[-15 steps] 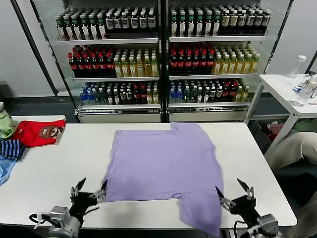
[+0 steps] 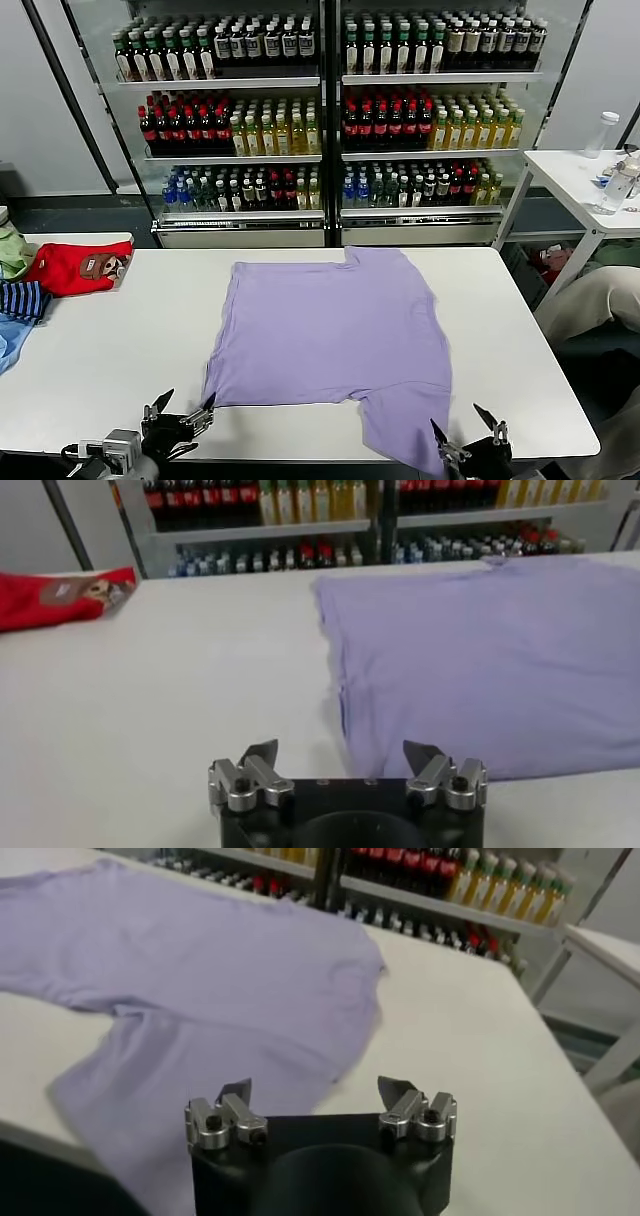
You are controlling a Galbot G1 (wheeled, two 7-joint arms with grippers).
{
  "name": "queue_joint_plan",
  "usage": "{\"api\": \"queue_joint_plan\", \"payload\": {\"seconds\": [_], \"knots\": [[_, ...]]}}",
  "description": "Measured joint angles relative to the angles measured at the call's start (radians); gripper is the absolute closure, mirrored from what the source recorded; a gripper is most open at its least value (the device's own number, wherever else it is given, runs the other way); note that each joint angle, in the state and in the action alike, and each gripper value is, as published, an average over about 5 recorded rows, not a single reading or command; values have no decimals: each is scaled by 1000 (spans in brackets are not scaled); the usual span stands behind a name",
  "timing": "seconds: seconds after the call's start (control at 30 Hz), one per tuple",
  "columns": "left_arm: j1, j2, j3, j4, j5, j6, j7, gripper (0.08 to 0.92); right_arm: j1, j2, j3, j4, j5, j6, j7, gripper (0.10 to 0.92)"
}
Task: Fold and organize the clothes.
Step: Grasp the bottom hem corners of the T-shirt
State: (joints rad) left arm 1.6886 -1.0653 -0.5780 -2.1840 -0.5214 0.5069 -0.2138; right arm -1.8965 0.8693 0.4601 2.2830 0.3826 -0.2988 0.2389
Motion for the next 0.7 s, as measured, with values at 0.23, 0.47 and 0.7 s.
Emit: {"api": "queue_joint_plan", "payload": {"seconds": [0.23, 0.47, 0.7], "knots": [[-17, -10, 5, 25, -8, 1, 18, 177, 18, -4, -41, -4, 15, -13, 22, 206], [-17, -16, 4, 45, -10, -8, 37, 294, 27, -10, -67, 5, 61, -39, 57, 360], [-15, -27, 16, 60, 2, -22, 56, 502, 41, -11, -80, -2, 104, -48, 73, 558]]}}
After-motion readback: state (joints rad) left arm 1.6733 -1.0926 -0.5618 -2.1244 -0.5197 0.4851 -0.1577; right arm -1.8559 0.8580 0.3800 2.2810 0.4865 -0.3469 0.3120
